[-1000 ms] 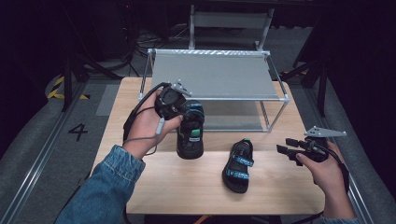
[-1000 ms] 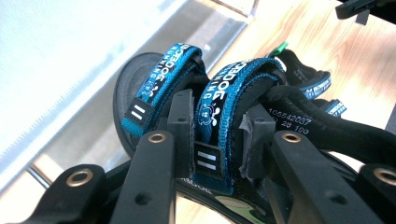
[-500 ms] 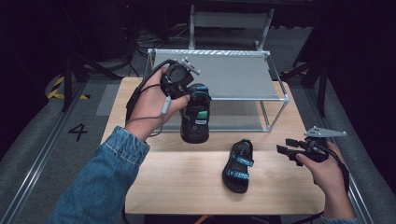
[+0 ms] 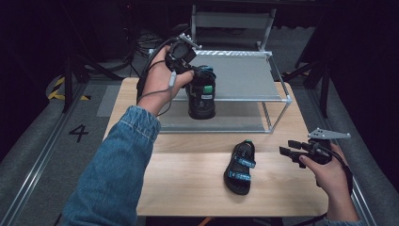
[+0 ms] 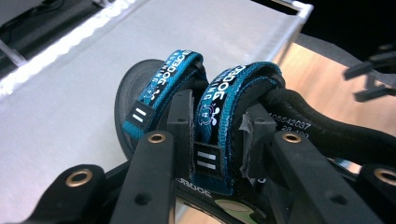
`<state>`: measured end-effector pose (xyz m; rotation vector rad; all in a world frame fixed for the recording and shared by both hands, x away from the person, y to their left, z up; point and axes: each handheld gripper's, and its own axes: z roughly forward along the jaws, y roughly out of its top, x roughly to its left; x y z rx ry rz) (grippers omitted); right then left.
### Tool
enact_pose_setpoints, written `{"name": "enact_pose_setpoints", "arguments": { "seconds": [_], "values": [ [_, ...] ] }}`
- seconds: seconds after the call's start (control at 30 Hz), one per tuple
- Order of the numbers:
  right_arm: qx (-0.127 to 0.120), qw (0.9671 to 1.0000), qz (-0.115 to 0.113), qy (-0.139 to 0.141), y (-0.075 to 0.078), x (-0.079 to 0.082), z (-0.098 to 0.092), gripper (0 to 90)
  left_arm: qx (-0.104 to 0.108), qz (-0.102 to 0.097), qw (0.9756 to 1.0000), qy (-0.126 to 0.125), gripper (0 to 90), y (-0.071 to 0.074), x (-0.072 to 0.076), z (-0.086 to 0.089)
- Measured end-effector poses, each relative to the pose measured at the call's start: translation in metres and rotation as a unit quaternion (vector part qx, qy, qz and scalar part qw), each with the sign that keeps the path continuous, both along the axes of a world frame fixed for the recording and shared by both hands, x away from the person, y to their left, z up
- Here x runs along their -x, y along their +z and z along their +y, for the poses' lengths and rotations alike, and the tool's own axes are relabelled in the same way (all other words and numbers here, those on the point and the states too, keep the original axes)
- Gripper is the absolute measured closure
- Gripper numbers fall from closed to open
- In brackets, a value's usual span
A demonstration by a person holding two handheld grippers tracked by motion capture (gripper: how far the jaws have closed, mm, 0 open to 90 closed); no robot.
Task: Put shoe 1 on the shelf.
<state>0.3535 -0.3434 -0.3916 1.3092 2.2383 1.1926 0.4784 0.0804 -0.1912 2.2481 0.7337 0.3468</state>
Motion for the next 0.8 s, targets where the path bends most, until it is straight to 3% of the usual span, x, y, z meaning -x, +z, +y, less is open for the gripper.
{"name": "enact_pose_setpoints", "arguments": {
  "seconds": [0.1,0.33,0.8],
  "values": [
    [0.0,1.0,-0.001,-0.001,0.0,0.002,-0.002,46.3,-0.011,-0.005,0.9999,0.002,70.8,-0.006,-0.019,-0.002],
    [-0.002,1.0,0.001,-0.001,-0.001,0.002,-0.005,46.3,-0.005,0.001,1.0,0.002,70.8,-0.018,-0.048,-0.008],
    [0.001,1.0,0.0,0.005,-0.002,0.002,-0.001,46.3,-0.005,0.019,0.9998,-0.002,70.7,-0.035,-0.068,-0.025]
  ]
}}
